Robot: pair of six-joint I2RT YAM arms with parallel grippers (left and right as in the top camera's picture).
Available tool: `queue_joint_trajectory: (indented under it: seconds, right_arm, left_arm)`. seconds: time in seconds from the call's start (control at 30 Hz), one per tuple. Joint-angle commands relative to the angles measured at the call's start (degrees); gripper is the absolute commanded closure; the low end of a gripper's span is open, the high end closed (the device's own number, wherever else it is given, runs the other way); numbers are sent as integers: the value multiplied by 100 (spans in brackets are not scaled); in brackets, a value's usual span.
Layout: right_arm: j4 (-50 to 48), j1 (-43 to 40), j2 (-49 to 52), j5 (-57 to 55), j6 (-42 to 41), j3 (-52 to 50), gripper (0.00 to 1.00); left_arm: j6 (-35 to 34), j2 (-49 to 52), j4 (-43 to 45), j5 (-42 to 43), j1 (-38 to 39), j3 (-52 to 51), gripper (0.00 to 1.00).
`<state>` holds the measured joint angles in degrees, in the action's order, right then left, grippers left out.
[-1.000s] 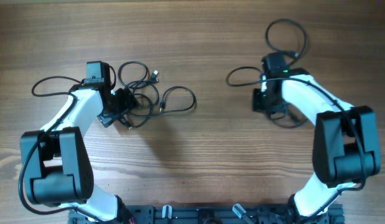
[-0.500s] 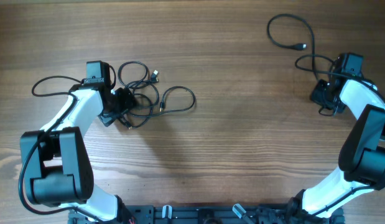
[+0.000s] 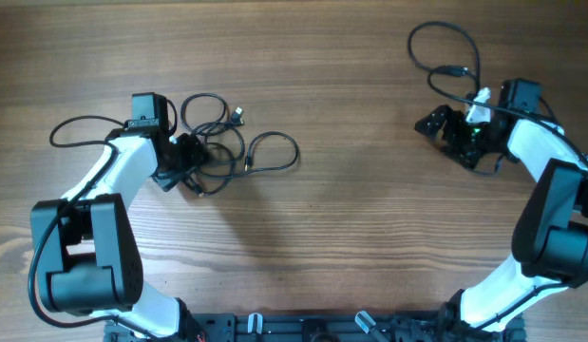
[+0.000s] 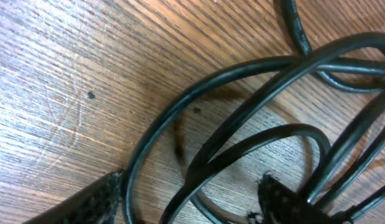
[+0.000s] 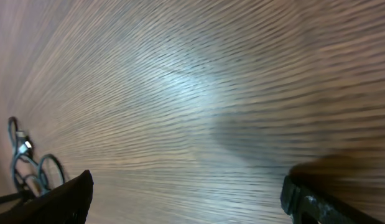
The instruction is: Untangle cables
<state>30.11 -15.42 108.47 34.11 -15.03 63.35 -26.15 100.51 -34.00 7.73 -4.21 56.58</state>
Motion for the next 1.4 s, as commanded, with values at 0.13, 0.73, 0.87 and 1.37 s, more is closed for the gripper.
queue_joint_trajectory:
  seconds: [0.13, 0.73, 0.87, 1.37]
  right_arm:
    - [-1049, 20, 127, -691, -1711, -81, 0]
    - [-1661, 20, 127, -1696, -2610, -81, 0]
    - [-1661, 20, 127, -1696, -2610, -81, 0]
    - [-1661, 20, 127, -1696, -2612, -81, 0]
  left_arm:
    - [42, 55, 79, 214, 0, -39, 96]
    - [125, -361, -1388, 634, 1919, 1147, 96]
    - [125, -354, -1429, 612, 2594, 1147, 91]
    - [-306, -330, -1366, 264, 3213, 1088, 89]
